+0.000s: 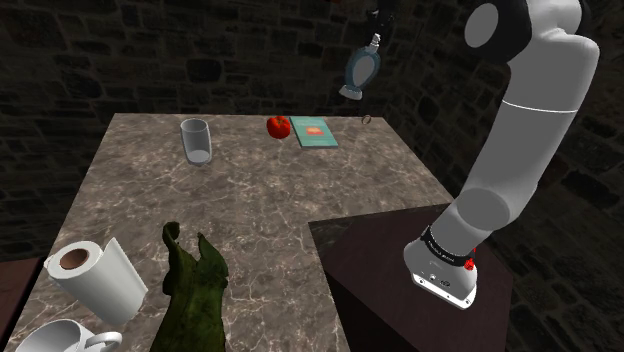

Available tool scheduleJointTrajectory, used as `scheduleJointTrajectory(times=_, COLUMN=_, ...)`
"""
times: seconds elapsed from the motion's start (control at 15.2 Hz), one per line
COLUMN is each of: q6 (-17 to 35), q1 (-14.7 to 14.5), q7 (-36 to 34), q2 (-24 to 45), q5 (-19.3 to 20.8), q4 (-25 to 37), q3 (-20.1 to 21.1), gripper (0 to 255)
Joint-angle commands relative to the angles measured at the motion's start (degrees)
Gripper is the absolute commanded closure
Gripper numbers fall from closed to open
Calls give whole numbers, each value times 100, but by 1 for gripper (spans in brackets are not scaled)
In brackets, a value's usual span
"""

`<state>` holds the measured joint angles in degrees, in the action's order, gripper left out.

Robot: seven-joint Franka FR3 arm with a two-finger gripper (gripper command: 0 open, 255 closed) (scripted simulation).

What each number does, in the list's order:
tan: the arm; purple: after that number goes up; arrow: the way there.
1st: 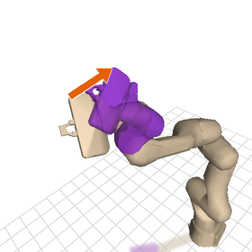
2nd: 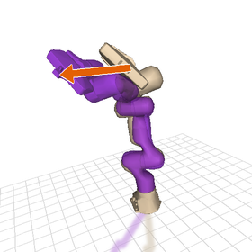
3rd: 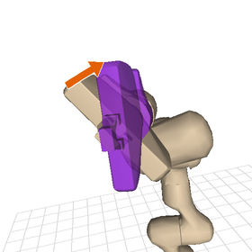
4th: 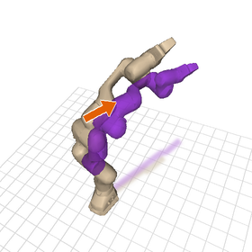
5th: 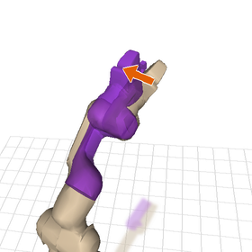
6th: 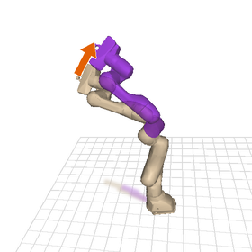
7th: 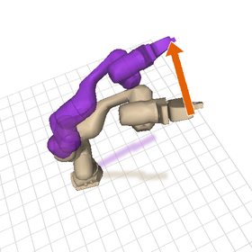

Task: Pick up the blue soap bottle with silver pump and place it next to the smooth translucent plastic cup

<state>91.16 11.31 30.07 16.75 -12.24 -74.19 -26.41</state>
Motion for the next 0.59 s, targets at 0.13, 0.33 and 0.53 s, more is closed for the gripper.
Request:
scheduleJointTrajectory(times=0.13, q6=-375, q1=71, q7=-21, q2=107, q5=-51, q4=476, q3=-5, gripper=255)
scheduleJointTrajectory(times=0.33, q6=-581, q1=126, q7=-26, q2=195, q5=-93, q4=764, q3=-7, gripper=255)
scheduleJointTrajectory(times=0.53, q6=-482, q1=-261, q7=-419, q2=-215, q5=121, q4=332, q3=87, gripper=255)
